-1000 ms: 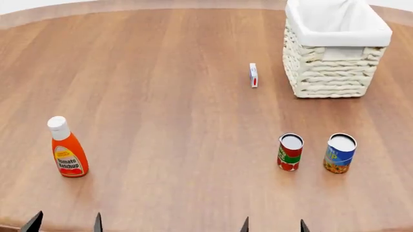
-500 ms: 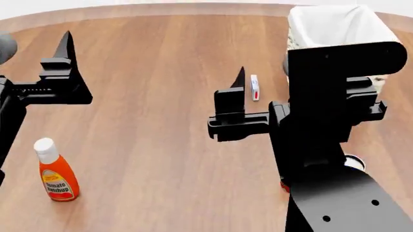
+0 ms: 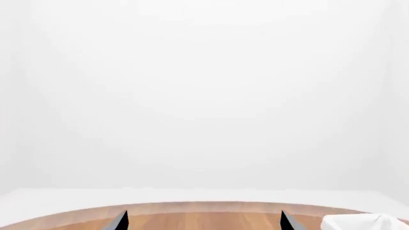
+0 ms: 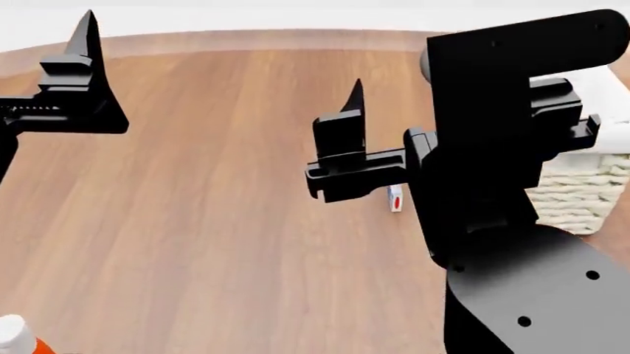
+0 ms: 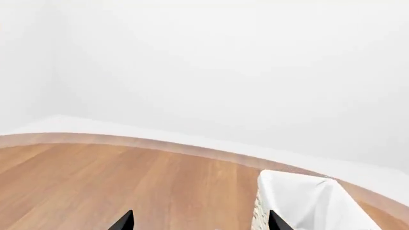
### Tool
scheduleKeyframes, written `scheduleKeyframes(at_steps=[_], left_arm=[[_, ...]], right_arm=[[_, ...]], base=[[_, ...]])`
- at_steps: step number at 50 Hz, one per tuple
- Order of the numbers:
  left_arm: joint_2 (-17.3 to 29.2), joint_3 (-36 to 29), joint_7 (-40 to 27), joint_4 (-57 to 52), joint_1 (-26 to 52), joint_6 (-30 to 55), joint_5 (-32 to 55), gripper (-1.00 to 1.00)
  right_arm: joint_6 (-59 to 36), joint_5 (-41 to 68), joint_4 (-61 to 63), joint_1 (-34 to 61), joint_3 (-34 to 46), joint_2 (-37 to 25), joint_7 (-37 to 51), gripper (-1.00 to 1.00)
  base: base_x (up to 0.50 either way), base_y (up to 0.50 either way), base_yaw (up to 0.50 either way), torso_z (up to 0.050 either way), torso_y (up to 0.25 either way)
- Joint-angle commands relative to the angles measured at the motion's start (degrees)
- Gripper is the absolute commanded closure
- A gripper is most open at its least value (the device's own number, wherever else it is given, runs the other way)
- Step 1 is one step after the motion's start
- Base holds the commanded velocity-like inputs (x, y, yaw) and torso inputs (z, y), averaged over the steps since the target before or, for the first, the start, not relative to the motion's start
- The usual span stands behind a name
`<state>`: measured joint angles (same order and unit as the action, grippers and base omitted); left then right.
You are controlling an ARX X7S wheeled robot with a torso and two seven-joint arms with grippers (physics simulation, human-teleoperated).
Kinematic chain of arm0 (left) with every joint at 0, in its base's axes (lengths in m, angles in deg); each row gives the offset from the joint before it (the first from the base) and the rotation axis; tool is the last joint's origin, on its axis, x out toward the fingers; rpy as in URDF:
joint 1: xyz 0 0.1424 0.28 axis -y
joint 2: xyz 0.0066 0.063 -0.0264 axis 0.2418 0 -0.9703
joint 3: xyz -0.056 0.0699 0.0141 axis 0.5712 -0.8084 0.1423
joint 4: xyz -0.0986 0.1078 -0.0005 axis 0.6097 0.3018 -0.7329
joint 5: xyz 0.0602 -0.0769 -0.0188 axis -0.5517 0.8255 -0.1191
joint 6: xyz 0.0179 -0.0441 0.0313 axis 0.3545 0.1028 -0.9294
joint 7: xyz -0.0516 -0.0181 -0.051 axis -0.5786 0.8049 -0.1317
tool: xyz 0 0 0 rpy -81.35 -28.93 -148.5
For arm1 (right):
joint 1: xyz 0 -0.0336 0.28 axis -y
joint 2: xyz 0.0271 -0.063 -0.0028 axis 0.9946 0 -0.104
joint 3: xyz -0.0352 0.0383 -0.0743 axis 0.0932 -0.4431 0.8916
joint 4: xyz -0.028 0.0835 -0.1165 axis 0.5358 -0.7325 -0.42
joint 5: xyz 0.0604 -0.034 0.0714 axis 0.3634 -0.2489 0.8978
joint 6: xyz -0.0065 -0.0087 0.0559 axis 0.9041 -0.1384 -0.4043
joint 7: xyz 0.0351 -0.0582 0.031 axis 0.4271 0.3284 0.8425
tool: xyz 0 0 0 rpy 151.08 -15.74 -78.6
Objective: Pick up the alphabet soup and the cream cheese box, and put them in the basket.
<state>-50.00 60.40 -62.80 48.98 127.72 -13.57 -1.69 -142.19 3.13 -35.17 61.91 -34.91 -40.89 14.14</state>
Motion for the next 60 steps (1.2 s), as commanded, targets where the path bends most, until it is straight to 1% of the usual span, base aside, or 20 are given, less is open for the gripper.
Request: scheduleKeyframes(at_steps=[1,31,35,49,57,60], left_arm=[[0.30,0.11,-0.68,-0.59,0.76,1.17,1.47,-1.00],[1.38,-0.17,-2.40,-0.98,1.24,1.05,3.77,-1.00],[1.79,-0.31,-2.43,-0.80,1.35,0.79,3.98,-1.00],[2.08,-0.25,-3.12,-0.71,1.31,0.71,4.96,-1.00],[2.26,-0.33,-3.54,-0.62,1.29,0.57,5.41,-1.00],[2.31,-0.29,-3.64,-0.55,1.22,0.47,5.63,-1.00]], right_arm=[[0.23,2.76,-0.55,0.47,0.10,-0.78,1.59,-1.00],[0.10,7.97,-1.76,1.63,0.34,-1.55,4.98,-1.00],[0.32,7.96,-3.74,1.33,1.10,-1.77,5.03,-1.00],[0.78,9.48,-4.59,1.48,1.24,-1.91,7.08,-1.00],[-0.42,10.76,-6.18,1.49,0.46,-1.55,8.73,-1.00],[-1.49,11.72,-7.46,1.12,-0.30,-0.96,9.57,-1.00]], base=[[0.50,0.00,0.00,0.000,0.015],[0.50,0.00,0.00,0.000,0.001],[0.38,0.00,0.00,0.000,0.003],[0.00,0.00,0.00,0.000,0.000],[0.47,0.00,0.00,0.000,0.000],[0.00,0.00,0.00,0.000,0.004]])
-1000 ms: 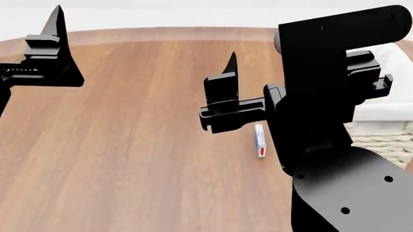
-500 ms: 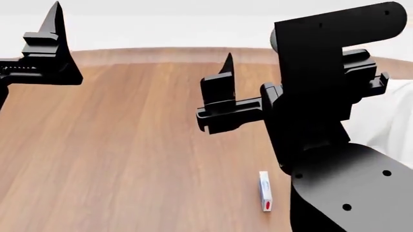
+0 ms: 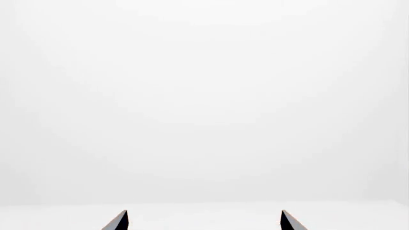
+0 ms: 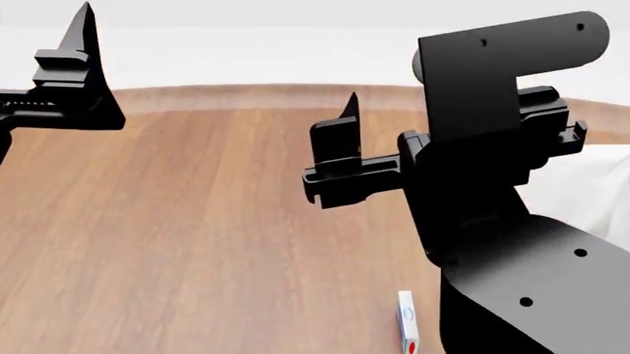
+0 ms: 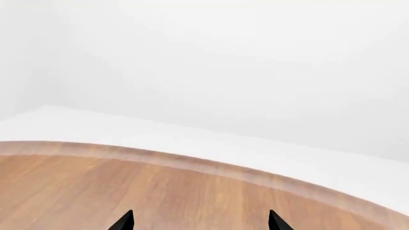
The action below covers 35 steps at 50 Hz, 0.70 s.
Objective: Pick up the alphabet soup and the cream cheese box, and put them in the basket.
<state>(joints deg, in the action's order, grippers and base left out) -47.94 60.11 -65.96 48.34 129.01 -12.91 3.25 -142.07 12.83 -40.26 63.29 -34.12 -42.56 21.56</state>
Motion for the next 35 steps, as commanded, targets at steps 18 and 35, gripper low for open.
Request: scheduleKeyframes(at_steps=[18,35], left_arm=[[1.72,-0.70,-0.93,2.29,-0.45,-2.68,0.60,-1.00],[2.89,-1.00,-1.05,4.56,-0.62,-4.52,0.63,-1.00]], right_arm=[[1.74,59.13,-19.68,-2.14,5.05,-8.26,47.59,-1.00],[17.63,76.86,-11.66,-21.21,16.23,-22.31,52.73,-1.00]], base=[[0.00,0.00,0.00,0.000,0.000],[0.00,0.00,0.00,0.000,0.000]])
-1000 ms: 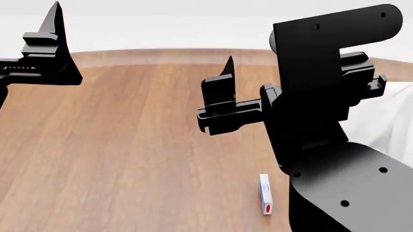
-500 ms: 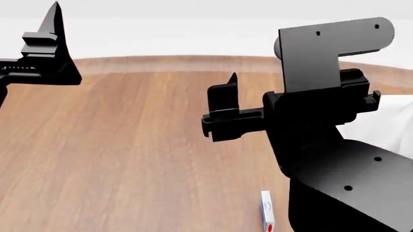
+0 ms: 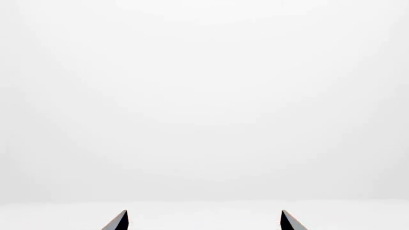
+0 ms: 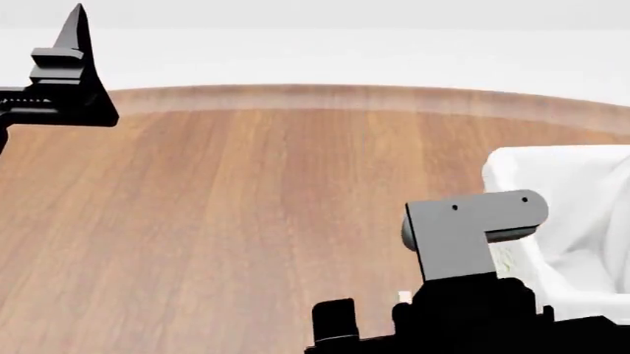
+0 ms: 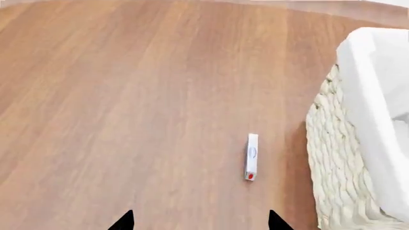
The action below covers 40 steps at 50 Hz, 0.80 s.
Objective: Pick up the alphabet soup and the cream cheese box, and put them in the basket.
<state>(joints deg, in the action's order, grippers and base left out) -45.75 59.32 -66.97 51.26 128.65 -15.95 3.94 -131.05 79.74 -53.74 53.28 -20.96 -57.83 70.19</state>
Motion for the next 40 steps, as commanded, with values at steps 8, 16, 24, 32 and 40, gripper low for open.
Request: scheduleKeyframes(at_steps=[8,16,24,32,40], left_arm=[[1.38,-0.75,0.21,3.30,-1.15,-3.54,-0.49,-1.00],[1.71,-0.88,0.21,4.38,-1.46,-4.54,-0.53,-1.00],[2.25,-0.98,0.16,4.81,-1.77,-5.14,-0.50,-1.00],[2.51,-1.30,0.10,5.54,-2.07,-6.00,-0.63,-1.00],[2.86,-1.74,0.02,6.05,-2.61,-6.83,-0.75,-1.00]], right_arm=[[10.62,1.96,3.67,-24.04,-7.73,-7.93,-2.50,-1.00],[14.14,-1.39,4.57,-32.50,-14.80,-7.94,-6.09,-1.00],[17.30,-3.45,6.19,-38.68,-21.66,-8.44,-8.13,-1.00],[20.08,-4.36,8.65,-44.17,-28.72,-9.74,-7.98,-1.00],[22.73,-6.43,10.04,-49.10,-36.33,-9.94,-8.36,-1.00]], base=[[0.00,0.00,0.00,0.000,0.000],[0.00,0.00,0.00,0.000,0.000],[0.00,0.00,0.00,0.000,0.000],[0.00,0.00,0.00,0.000,0.000],[0.00,0.00,0.00,0.000,0.000]])
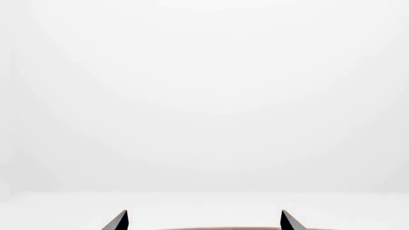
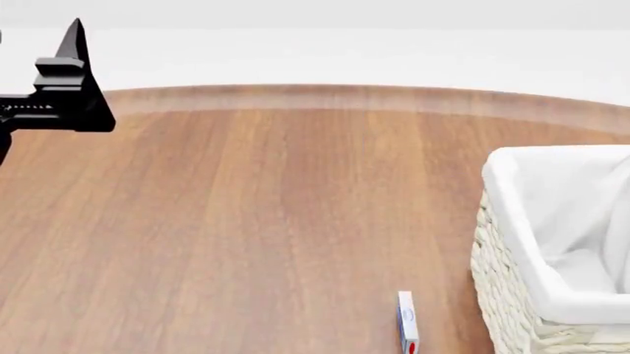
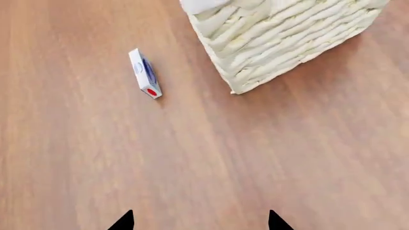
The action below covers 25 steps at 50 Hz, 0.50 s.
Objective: Pick up the alphabet soup and the cream cheese box, and put them in the basket.
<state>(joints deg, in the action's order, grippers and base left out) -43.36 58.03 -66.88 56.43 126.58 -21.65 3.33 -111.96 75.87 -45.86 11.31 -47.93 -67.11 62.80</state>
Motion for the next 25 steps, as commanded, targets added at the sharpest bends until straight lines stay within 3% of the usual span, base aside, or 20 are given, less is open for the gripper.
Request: scheduleKeyframes(at_steps=[1,25], left_arm=[[0.49,-0.42,-0.07,1.00,-0.51,-1.19,-0.11,-1.00],[1.10,-0.97,-0.14,3.69,-0.87,-3.52,-0.22,-1.00]], right_arm=[[3.86,-2.77,2.22,-7.70,-10.11,-0.56,-1.13,-1.00],[5.31,-3.37,2.91,-20.14,-25.64,0.73,-5.01,-1.00]], base=[[0.00,0.00,0.00,0.000,0.000],[0.00,0.00,0.00,0.000,0.000]])
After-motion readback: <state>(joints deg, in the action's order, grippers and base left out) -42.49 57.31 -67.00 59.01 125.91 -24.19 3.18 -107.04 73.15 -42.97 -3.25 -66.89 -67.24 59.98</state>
